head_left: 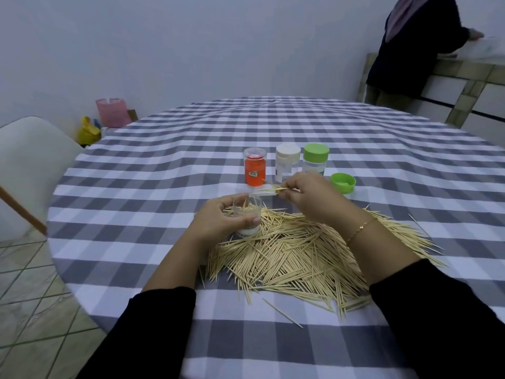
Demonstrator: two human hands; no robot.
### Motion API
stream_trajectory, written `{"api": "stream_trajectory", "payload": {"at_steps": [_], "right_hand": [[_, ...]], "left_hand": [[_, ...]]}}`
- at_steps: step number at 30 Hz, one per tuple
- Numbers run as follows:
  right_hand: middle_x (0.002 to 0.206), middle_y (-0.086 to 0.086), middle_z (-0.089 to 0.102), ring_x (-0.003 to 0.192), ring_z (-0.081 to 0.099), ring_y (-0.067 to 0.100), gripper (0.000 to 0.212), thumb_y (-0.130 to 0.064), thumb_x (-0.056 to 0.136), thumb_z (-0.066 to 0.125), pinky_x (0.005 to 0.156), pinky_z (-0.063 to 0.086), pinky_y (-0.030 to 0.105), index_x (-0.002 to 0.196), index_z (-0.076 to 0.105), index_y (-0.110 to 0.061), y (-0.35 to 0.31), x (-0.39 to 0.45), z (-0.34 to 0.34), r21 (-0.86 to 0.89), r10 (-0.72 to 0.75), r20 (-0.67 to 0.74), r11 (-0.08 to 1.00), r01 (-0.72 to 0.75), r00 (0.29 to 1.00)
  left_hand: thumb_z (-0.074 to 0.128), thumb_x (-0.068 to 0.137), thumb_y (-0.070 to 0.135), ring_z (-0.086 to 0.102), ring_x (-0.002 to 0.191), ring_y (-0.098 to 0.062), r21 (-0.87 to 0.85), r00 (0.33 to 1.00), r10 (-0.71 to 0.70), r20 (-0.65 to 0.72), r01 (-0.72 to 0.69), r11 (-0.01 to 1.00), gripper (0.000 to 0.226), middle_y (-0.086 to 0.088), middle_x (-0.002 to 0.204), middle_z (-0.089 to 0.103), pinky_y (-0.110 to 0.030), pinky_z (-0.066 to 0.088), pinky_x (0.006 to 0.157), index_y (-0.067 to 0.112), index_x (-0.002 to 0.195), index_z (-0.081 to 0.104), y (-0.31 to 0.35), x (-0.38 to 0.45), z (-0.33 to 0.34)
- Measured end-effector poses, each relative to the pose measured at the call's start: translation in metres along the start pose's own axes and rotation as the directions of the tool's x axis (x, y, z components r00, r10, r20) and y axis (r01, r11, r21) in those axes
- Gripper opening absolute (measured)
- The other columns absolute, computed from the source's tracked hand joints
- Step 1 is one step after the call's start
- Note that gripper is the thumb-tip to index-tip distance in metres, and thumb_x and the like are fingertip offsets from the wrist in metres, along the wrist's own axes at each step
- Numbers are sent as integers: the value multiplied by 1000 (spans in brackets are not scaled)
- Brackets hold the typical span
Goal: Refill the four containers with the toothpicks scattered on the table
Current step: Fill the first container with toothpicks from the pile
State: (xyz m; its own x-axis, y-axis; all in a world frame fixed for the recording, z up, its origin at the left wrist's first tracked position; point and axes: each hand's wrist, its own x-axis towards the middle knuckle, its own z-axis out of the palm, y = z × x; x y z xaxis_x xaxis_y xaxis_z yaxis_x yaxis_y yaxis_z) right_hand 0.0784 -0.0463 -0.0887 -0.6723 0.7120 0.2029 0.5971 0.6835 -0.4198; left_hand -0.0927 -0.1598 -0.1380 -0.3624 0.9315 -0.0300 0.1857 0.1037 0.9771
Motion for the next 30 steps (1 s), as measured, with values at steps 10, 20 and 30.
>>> {"api": "stream_trajectory", "payload": {"at_steps": [10,20,30], "right_hand": [[102,-3,62,99,55,21,20,-15,93,45,92,29,38,107,58,-23,-45,6,-7,-645,-368,101,683,342,924],[106,0,59,105,50,23,22,-21,94,47,97,29,40,109,61,-17,-61,2,3,-722,-434,174,554,414,884],[114,-6,53,114,43,19,29,-27,94,50,93,27,40,121,60,-32,-60,3,-1,-649,-470,175,605,461,865]], "left_hand": [[89,53,32,71,95,-23,-39,999,1,36,0,999,58,-2,99,75,-48,56,88,34,109,72,-3,0,-1],[93,52,40,72,90,-20,11,1000,4,25,-4,1000,73,-2,94,76,-44,58,85,31,119,67,-4,2,-3],[91,54,35,72,92,-23,28,1000,5,11,-5,1000,49,-4,93,76,-51,55,89,30,99,73,0,-1,-2]]}}
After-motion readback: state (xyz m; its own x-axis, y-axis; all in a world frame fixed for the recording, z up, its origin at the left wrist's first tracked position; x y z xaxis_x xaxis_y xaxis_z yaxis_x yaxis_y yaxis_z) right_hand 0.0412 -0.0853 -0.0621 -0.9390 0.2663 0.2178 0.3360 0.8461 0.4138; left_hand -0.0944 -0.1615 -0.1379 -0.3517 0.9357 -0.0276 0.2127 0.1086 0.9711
